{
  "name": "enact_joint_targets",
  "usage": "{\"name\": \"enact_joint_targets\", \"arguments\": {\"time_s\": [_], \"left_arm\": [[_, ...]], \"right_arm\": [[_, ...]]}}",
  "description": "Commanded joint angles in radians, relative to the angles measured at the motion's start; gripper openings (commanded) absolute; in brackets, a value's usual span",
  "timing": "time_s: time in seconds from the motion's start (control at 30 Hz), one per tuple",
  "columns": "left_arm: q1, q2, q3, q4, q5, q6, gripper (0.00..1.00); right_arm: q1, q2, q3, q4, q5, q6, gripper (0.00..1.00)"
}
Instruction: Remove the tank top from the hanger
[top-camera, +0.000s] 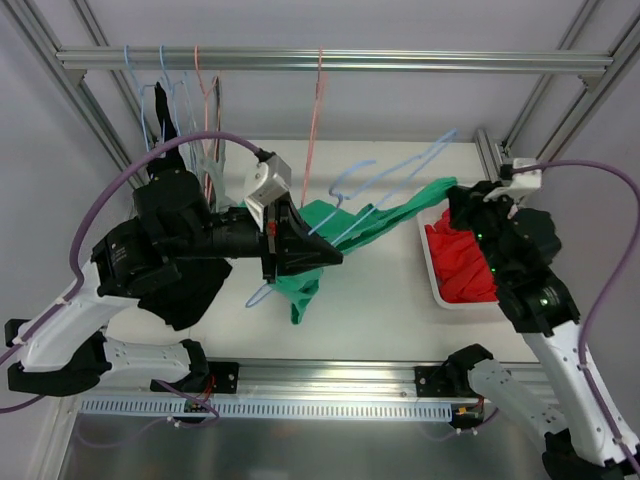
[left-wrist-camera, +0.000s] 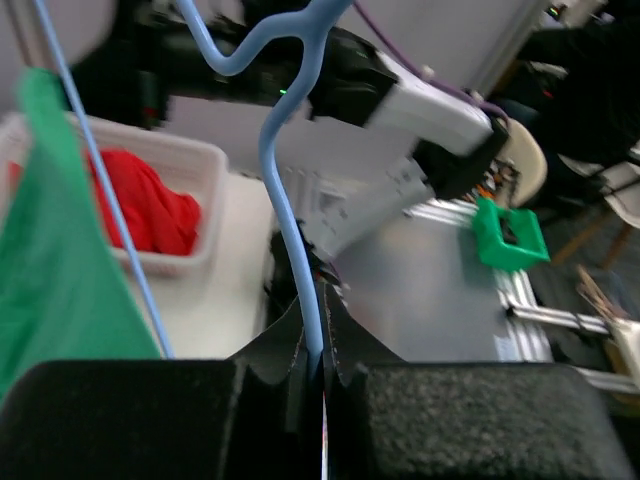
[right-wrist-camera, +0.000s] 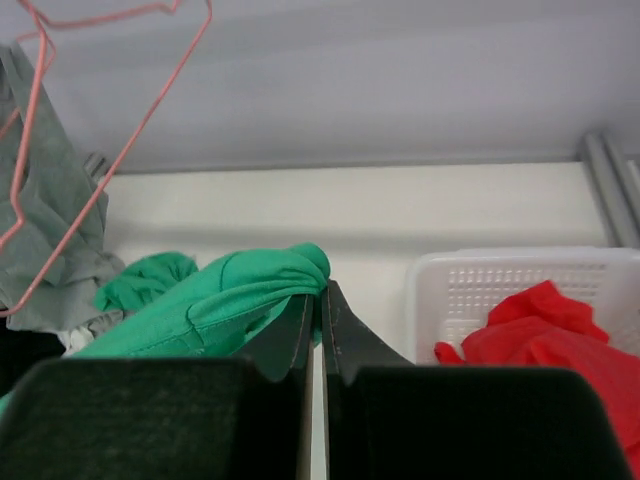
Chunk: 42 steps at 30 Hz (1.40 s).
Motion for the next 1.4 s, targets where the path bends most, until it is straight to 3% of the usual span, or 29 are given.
{"name": "enact_joint_targets", "arguments": {"time_s": [0.0, 0.13, 0.17, 0.23, 0.27, 0.3, 0.37, 0.4, 0.57, 0.73, 0.9, 0.97, 1.0, 1.03, 1.1, 1.13, 1.23, 1.37], "left_arm": [[-0.01, -0.026, -0.012, 0.28, -0.193, 0.096, 0.0], [-0.01, -0.054, -0.189, 0.832, -0.219, 0.136, 0.0], [-0.01, -0.037, -0.184, 0.893, -0.222, 0.146, 0.0], [-0.01, -0.006, -0.167, 1.0, -0.253, 0.152, 0.0], [-0.01, 0.044, -0.13, 1.128, -0.348, 0.168, 0.0], [-0.01, 0.06, -0.112, 1.146, -0.349, 0.169, 0.0], [-0.01, 0.089, -0.07, 1.148, -0.424, 0.247, 0.0], [-0.01, 0.103, -0.06, 1.16, -0.452, 0.289, 0.0], [-0.009, 0.046, -0.214, 1.243, -0.52, 0.363, 0.0], [-0.009, -0.095, -0.357, 1.107, -0.634, 0.363, 0.0], [-0.009, -0.253, -0.572, 1.045, -0.8, 0.367, 0.0], [-0.009, -0.3, -0.605, 0.953, -0.88, 0.282, 0.0], [-0.009, -0.34, -0.613, 0.842, -0.947, 0.206, 0.0], [-0.009, -0.36, -0.621, 0.773, -0.967, 0.166, 0.0], [-0.009, -0.411, -0.673, 0.653, -1.009, 0.057, 0.0], [-0.009, -0.423, -0.688, 0.622, -1.015, 0.035, 0.0], [-0.009, -0.427, -0.695, 0.465, -1.029, -0.055, 0.0], [-0.009, -0.367, -0.652, 0.384, -1.012, -0.092, 0.0]], "right_arm": [[-0.089, -0.07, 0.166, -0.173, -0.136, -0.003, 0.0], [-0.1, -0.101, 0.283, -0.182, -0.365, 0.048, 0.0], [-0.101, -0.096, 0.312, -0.182, -0.413, 0.06, 0.0], [-0.1, -0.072, 0.414, -0.184, -0.609, 0.1, 0.0], [-0.098, -0.002, 0.477, -0.179, -0.878, 0.185, 0.0], [-0.098, -0.001, 0.49, -0.179, -0.881, 0.186, 0.0], [-0.077, 0.062, 0.451, -0.097, -1.071, 0.329, 0.0], [-0.051, 0.078, 0.361, -0.081, -1.105, 0.338, 0.0], [0.244, 0.115, 0.035, -0.141, -0.881, 0.176, 0.0], [0.261, 0.054, -0.172, -0.11, -0.529, 0.217, 0.0], [0.261, 0.109, -0.18, -0.115, -0.481, 0.232, 0.0], [0.262, 0.134, -0.194, -0.115, -0.461, 0.232, 0.01], [0.262, 0.151, -0.203, -0.104, -0.458, 0.234, 0.04], [0.262, 0.155, -0.212, -0.097, -0.459, 0.238, 0.33], [0.262, 0.158, -0.226, -0.095, -0.448, 0.24, 0.73], [0.264, 0.152, -0.228, -0.097, -0.421, 0.24, 0.99], [0.261, 0.125, -0.219, -0.113, -0.373, 0.217, 0.99], [0.261, 0.105, -0.197, -0.136, -0.364, 0.205, 0.99]]}}
